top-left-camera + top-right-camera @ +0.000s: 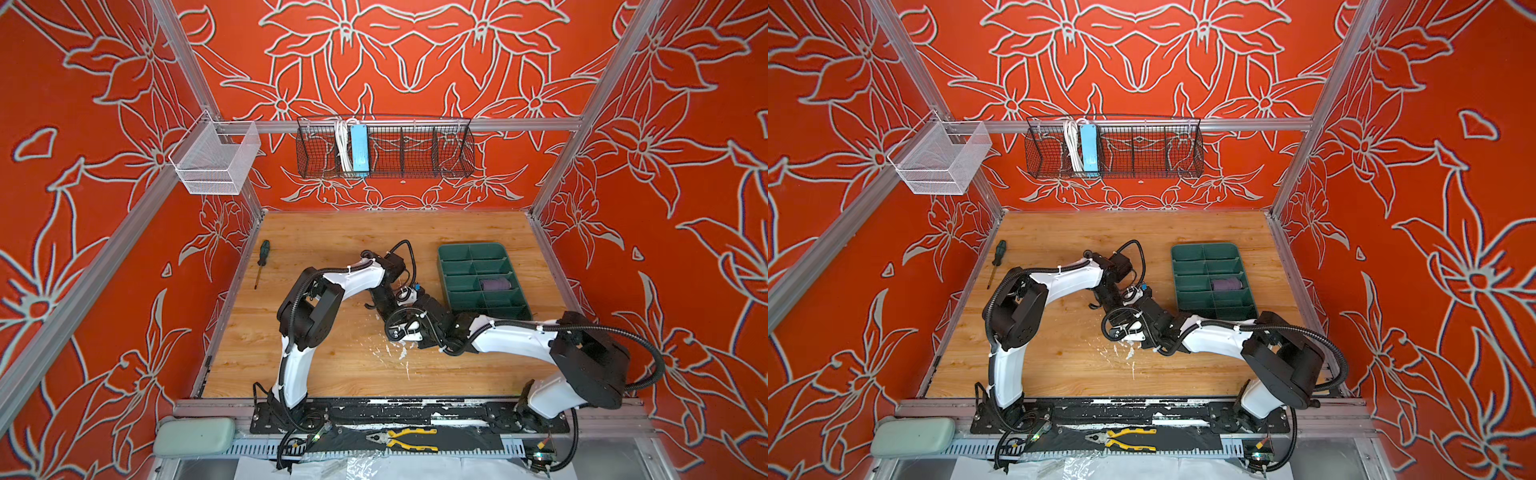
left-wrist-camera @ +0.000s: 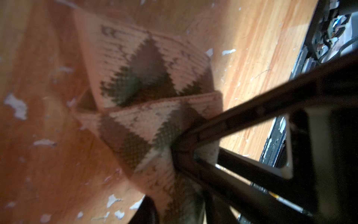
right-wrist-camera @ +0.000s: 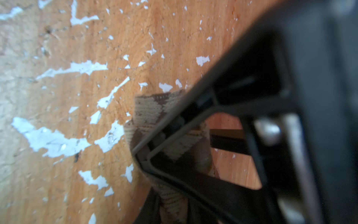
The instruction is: Roll the socks
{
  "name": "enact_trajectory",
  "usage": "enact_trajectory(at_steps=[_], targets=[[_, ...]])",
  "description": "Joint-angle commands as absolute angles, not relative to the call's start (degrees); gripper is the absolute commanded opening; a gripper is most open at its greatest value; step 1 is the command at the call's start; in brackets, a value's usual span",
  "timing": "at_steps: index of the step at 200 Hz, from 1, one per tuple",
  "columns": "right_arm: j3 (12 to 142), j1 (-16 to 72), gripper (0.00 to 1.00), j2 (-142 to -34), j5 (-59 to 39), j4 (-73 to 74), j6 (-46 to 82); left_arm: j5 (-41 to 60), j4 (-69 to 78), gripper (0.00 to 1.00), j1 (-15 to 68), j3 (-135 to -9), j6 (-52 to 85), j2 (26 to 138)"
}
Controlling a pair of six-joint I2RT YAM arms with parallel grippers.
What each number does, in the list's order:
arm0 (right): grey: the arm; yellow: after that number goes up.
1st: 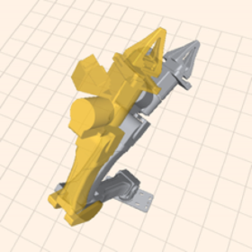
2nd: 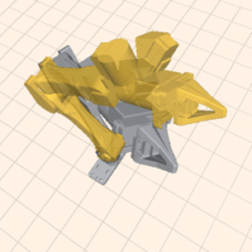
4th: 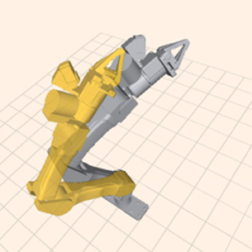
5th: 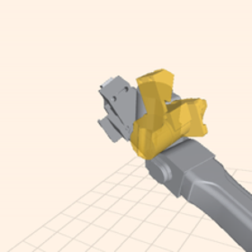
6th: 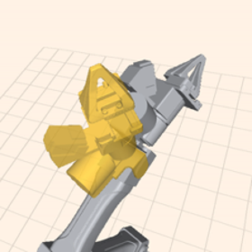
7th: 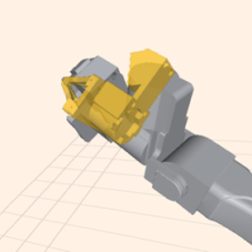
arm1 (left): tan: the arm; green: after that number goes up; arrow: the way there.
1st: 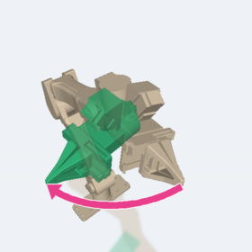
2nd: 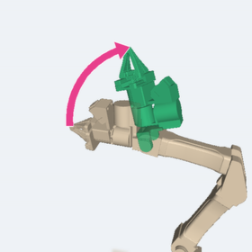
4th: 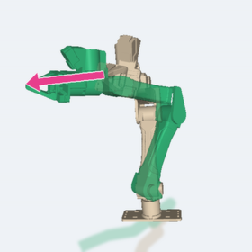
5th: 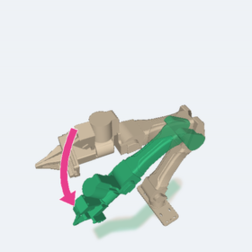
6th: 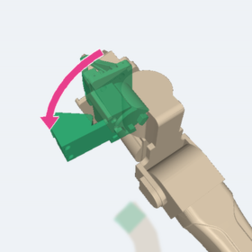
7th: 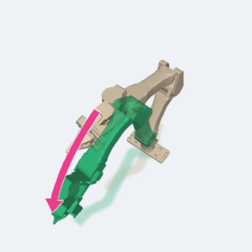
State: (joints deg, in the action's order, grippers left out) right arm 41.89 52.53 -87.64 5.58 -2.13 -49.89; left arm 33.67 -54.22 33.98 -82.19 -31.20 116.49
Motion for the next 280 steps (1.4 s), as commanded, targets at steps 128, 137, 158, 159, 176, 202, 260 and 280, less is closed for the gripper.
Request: enact_trajectory(at_steps=[128,137,158,159,176,202,260,280], targets=[[38.07,52.54,0.0,-84.66,7.99,-7.04,-46.62,35.64,-55.32,0.22,35.24,-78.16,-32.48,110.39],[38.31,52.52,0.0,-84.8,8.02,-7.44,-46.51,35.64,-54.92,0.2,35.25,-77.88,-32.28,110.3],[38.5,52.69,0.0,-83.93,6.27,-8.43,-46.56,35.42,-54.67,0.12,35.24,-77.87,-31.82,111.11],[38.5,52.67,0.0,-83.89,6.17,-8.43,-46.48,35.42,-54.67,0.12,35.24,-77.87,-31.82,111.15],[38.29,52.65,0.14,-82.52,3.62,-9.14,-46.28,35.42,-53.98,0.07,35.25,-77.62,-31.52,111.6],[36.84,52.67,0.33,-80.44,0.43,-7.89,-47.18,35.35,-53.44,0.01,35.24,-77.7,-31.48,111.83],[37.11,52.65,0.45,-81.29,3.26,-5.3,-48.22,35.42,-54.2,0.0,35.25,-77.96,-31.92,112.74],[37.31,52.65,0.46,-81.82,4.1,-3.4,-48.44,35.6,-54.29,0.0,35.25,-77.96,-31.99,112.75]])
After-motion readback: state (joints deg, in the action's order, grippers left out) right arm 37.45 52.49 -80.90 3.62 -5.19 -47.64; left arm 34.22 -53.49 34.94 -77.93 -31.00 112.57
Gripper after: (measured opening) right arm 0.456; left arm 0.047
